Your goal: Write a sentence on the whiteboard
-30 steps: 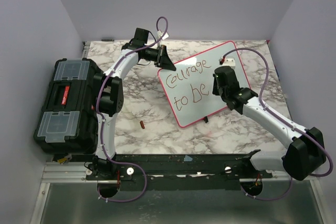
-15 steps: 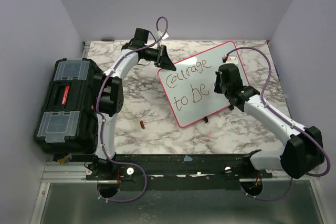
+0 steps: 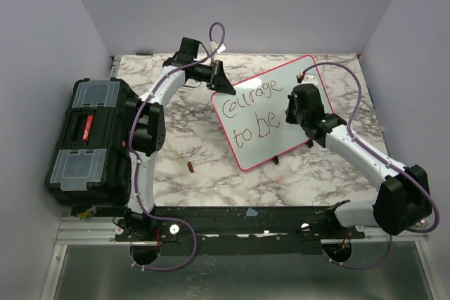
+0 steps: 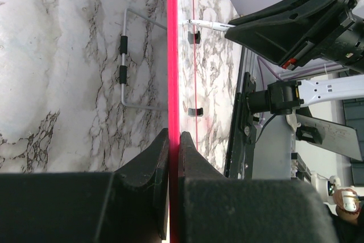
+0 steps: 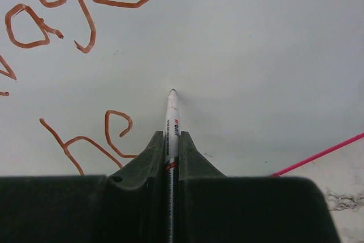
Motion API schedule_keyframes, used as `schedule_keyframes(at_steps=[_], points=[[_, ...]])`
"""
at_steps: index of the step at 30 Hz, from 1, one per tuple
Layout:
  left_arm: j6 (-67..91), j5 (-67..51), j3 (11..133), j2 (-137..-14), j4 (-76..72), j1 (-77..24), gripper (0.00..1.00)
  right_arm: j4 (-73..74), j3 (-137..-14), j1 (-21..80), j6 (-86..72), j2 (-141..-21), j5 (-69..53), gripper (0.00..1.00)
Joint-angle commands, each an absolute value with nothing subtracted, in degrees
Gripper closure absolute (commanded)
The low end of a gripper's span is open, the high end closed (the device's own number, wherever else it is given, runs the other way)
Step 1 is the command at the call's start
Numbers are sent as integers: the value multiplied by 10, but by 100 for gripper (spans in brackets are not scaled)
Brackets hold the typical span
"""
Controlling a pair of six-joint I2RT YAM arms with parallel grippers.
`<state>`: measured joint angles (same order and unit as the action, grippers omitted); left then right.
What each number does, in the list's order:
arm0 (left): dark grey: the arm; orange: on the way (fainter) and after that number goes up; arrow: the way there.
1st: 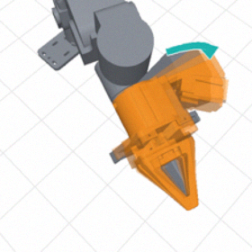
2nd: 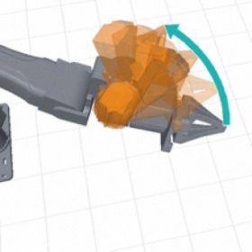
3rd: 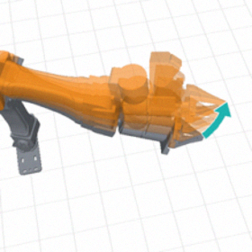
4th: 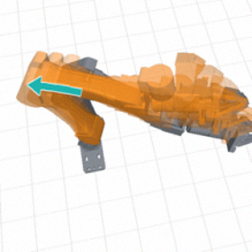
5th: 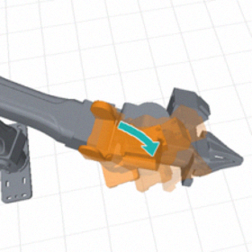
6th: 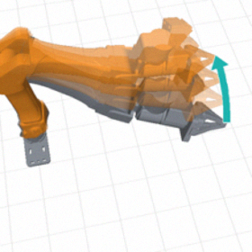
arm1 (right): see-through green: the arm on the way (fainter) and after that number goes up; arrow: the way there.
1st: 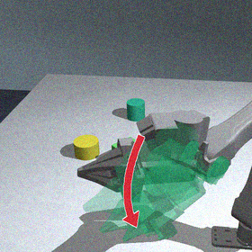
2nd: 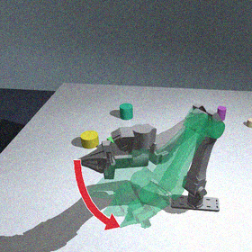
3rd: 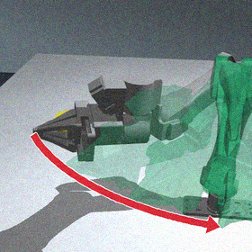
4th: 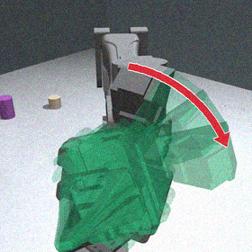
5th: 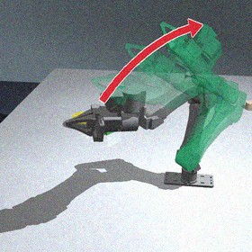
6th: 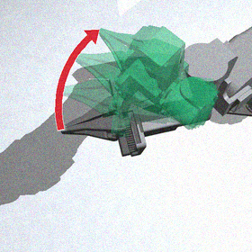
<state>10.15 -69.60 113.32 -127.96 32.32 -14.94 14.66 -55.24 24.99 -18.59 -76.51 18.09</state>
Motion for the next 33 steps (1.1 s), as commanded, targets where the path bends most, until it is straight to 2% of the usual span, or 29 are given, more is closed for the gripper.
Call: schedule_keyframes(at_steps=[1,16,33], points=[[47,-698,1132,-1269,284,-145,100,135,-548,245,-196,-766,164,99],[49,-698,1131,-1268,283,-145,100,156,-490,245,-205,-725,186,99],[51,-700,1129,-1268,280,-145,100,149,-564,238,-177,-789,221,99]])
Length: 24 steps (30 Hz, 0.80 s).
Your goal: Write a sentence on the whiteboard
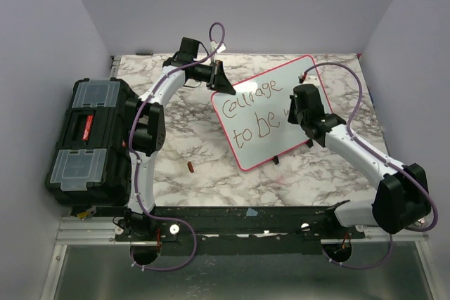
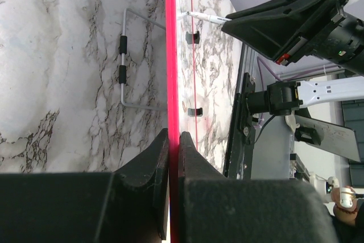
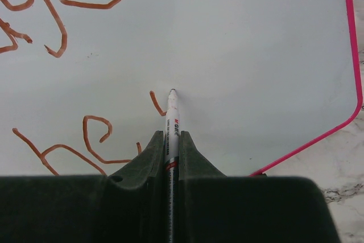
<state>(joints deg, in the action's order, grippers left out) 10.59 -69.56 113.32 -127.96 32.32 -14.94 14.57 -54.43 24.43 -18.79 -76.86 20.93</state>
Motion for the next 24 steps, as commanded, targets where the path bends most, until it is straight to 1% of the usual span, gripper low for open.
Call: schedule_keyframes(at_steps=[1,12,24], points=[[51,-700,1130,-1269,280,-145,100,149,-567,238,-177,-791,221,99],[52,-699,1129,-1269,279,-145,100,145,-594,236,-167,-810,214,99],[50,-699,1129,-1267,281,-145,100,157,-586,235,-163,-804,192,99]])
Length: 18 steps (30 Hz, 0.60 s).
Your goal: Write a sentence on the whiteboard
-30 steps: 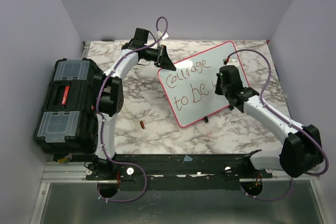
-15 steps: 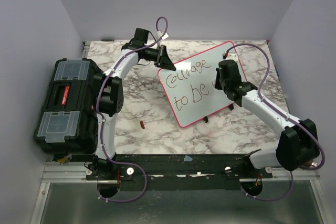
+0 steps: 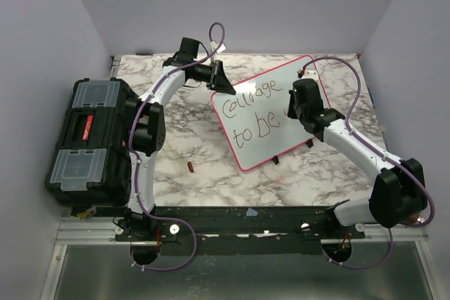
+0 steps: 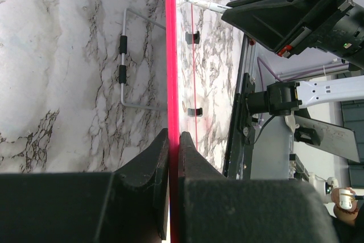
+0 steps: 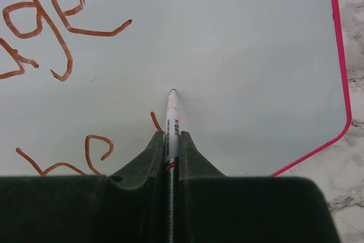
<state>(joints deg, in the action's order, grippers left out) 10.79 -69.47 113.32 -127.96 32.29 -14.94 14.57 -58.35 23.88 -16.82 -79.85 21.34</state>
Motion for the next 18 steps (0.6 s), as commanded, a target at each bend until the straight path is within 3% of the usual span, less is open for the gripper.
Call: schedule_keyframes(at_steps=[1,18], points=[[50,-699,1129,-1267,281,-145,100,157,-583,236,-163,-801,192,99],[51,-700,1129,-1265,279,-145,100,187,-542,236,-174,-781,160,99]])
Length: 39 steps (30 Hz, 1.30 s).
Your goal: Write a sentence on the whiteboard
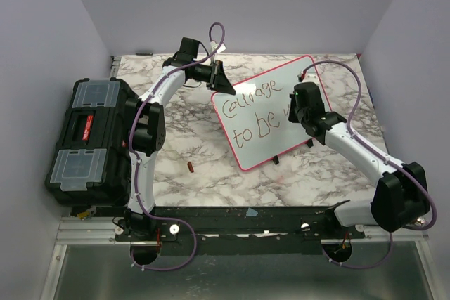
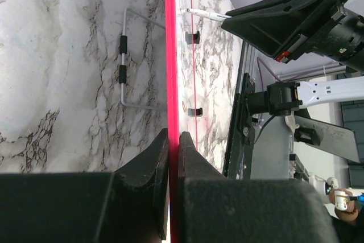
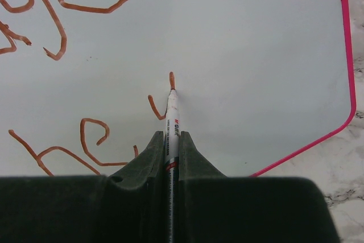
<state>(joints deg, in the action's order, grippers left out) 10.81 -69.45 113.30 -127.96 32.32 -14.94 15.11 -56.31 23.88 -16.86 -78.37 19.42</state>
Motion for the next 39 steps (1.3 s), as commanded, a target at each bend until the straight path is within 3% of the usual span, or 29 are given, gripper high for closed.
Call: schedule_keyframes(at_steps=[1,39], points=[[51,-700,1130,-1266,279,-145,100,189,-541,236,-175,-778,157,99],[52,-700,1128,-1265,278,-145,100,219,-519,236,-210,-755,63,99]])
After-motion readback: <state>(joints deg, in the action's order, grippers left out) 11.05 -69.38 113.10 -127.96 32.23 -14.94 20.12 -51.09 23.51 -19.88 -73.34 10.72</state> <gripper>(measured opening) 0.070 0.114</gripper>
